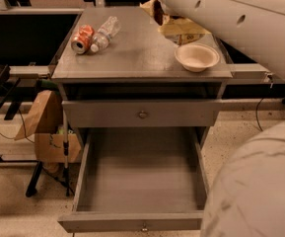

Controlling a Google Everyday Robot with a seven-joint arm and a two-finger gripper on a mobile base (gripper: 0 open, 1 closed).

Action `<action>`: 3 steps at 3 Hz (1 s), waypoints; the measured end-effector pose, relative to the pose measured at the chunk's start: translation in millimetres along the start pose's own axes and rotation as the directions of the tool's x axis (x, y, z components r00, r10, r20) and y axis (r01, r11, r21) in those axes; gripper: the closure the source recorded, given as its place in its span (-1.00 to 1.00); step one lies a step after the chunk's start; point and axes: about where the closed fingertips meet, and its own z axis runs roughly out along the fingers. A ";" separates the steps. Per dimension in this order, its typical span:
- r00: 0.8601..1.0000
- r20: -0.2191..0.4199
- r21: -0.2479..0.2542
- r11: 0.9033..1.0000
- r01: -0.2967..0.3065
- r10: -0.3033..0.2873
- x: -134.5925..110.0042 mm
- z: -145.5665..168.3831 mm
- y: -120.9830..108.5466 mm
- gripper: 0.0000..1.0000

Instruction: Pick brown chip bag from middle drawer and place on counter

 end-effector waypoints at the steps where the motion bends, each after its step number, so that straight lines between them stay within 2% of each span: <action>1: 1.000 0.004 0.001 1.000 -0.008 0.008 -0.5 -0.6 -1.9 1.00; 2: 1.000 0.014 0.005 1.000 -0.024 0.024 -1.5 -1.6 -6.2 1.00; 3: 0.993 0.092 0.005 0.997 -0.074 0.074 -25.9 2.5 -12.2 1.00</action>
Offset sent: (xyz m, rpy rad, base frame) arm -0.0005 -0.0086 -0.0002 0.0301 -0.0244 -0.0271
